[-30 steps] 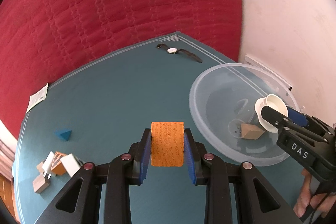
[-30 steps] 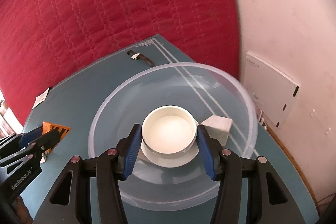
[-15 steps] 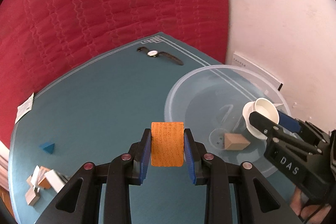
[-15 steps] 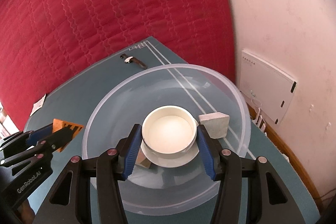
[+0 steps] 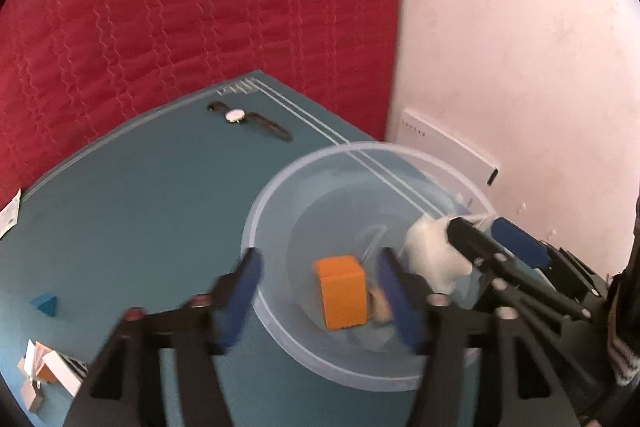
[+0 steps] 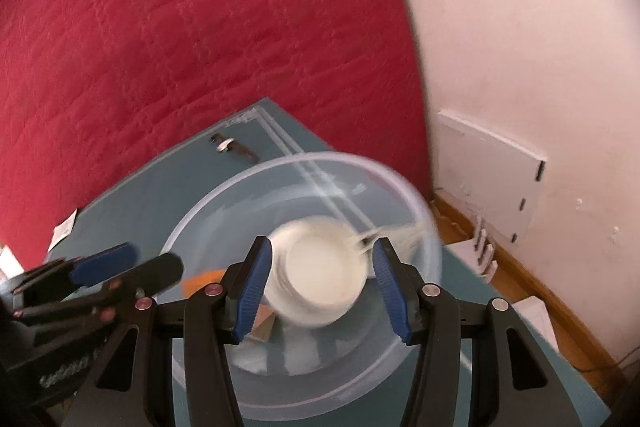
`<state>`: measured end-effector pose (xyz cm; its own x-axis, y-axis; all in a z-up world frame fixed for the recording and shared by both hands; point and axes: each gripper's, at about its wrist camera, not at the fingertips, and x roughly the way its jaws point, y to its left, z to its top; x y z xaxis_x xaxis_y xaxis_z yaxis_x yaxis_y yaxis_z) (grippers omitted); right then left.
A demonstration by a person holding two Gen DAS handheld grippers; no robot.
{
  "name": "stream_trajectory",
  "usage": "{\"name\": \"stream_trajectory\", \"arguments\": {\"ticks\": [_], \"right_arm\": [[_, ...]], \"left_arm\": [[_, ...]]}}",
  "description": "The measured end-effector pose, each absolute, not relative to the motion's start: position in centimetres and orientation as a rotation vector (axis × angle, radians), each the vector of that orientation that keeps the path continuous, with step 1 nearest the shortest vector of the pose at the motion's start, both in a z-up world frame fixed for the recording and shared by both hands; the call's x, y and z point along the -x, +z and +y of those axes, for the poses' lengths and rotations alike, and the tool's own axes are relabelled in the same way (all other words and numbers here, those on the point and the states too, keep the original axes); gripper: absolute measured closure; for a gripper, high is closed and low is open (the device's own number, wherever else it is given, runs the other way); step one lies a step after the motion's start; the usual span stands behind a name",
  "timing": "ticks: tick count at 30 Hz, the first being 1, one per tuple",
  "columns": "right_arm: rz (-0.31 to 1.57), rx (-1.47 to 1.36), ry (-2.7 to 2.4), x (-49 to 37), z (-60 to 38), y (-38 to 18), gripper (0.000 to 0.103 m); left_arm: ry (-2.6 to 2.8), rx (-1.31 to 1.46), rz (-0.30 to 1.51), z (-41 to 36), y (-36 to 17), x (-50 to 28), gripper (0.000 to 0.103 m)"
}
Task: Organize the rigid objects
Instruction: 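Open left tool to drop the orange block while right tool releases the cup into the bowl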
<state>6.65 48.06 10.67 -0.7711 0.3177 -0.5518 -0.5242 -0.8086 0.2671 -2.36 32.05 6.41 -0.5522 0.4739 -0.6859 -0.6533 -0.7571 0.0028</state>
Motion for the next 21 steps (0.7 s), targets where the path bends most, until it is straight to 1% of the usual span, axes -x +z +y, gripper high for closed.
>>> {"name": "stream_trajectory", "arguments": {"ticks": [1,2,9,14,21], "right_arm": [[0.588,0.668,2.519,-6.9,48.4,10.8,0.049],[0.604,0.657,2.514,-7.2,48.6,11.0,0.049],[0.590,0.662,2.515,-7.2,48.4,11.3,0.049],[0.577,0.680,2.533,-7.1,48.1,11.4,0.049],[0.531,0.723,2.576,-6.9,46.3,11.5,0.049]], "left_arm": [[2.289,0.893,0.334,31.9,6.5,2.3,0.023],[2.290,0.881,0.331,31.7,6.6,2.1,0.020],[2.330,0.883,0.337,30.4,6.6,2.0,0.017],[2.399,0.890,0.343,28.6,6.7,2.1,0.007],[2.478,0.913,0.363,26.3,6.4,1.8,0.004]]}}
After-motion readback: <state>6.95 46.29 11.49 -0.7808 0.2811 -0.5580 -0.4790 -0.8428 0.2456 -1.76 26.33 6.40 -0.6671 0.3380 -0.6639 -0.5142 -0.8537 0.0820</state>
